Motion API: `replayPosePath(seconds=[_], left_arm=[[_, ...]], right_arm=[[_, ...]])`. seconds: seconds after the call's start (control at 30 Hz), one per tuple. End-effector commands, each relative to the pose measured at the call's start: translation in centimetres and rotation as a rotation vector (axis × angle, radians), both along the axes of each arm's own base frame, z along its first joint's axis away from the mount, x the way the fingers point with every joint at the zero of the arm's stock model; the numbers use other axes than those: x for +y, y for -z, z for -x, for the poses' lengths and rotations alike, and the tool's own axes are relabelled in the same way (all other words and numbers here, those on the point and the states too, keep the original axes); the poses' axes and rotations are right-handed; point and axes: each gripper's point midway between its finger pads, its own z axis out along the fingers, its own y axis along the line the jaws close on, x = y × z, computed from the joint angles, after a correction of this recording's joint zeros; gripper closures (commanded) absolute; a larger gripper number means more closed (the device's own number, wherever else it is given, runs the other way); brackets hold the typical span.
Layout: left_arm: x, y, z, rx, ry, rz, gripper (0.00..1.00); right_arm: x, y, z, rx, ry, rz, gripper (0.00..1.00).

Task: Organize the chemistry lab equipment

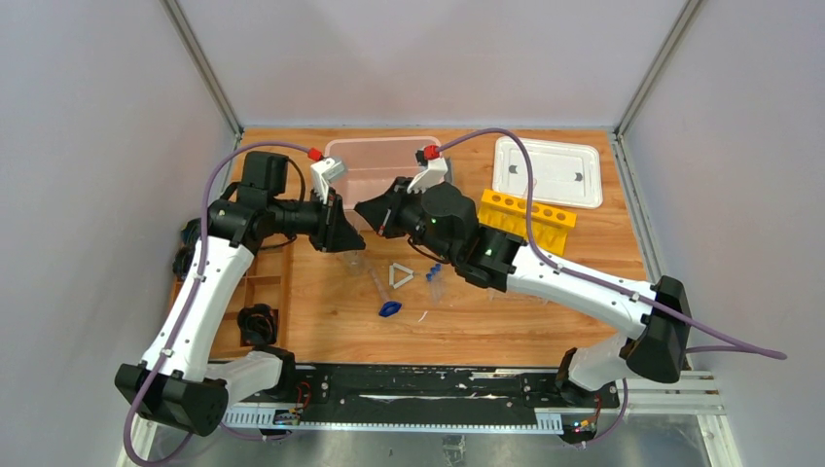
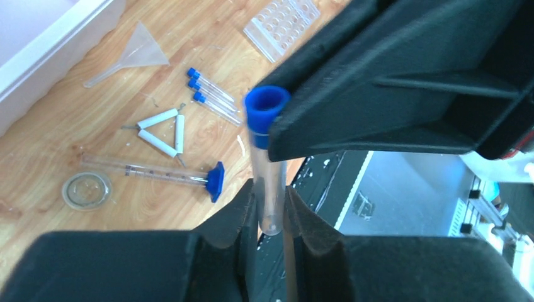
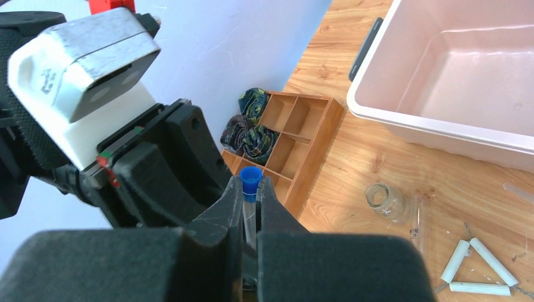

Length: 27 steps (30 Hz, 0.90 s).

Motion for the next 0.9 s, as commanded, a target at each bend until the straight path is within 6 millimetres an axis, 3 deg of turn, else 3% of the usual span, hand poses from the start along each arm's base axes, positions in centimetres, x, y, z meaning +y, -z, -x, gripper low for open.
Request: replayPosePath(seconds=[0.0, 0.17, 0.23, 0.47, 0.7, 0.87], left_arm=[[0.1, -0.1, 0.2, -0.027, 0.000, -0.009, 0.87], [0.7, -0.1, -0.1, -0.089, -0.012, -0.045, 0.99], [1.0, 0.0, 0.0, -0.131, -0.005, -0.062, 1.00], [1.6, 0.3, 0.6, -0.241, 0.031, -0.096, 1.00], [1.8, 0.4, 0.9, -0.267, 0.035, -0.104, 1.00], [1.9, 0.4, 0.9, -0.274, 0.036, -0.107, 1.00]], right_arm=[[-0.4, -2.8, 0.3, -0.047, 0.023, -0.065, 0.98], [-1.1, -0.7, -0.2, 0.015, 0.039, 0.089, 0.53], [-0.9, 0.1, -0.1, 0.055, -0.014, 0.165, 0.46], [0.7, 0.0, 1.9, 0.092, -0.236, 0.256, 0.44], [1.6, -0.4, 2.6, 0.083, -0.317, 0.269, 0.48], [2.1, 0.0, 2.7, 0.101, -0.354, 0.268, 0.62]])
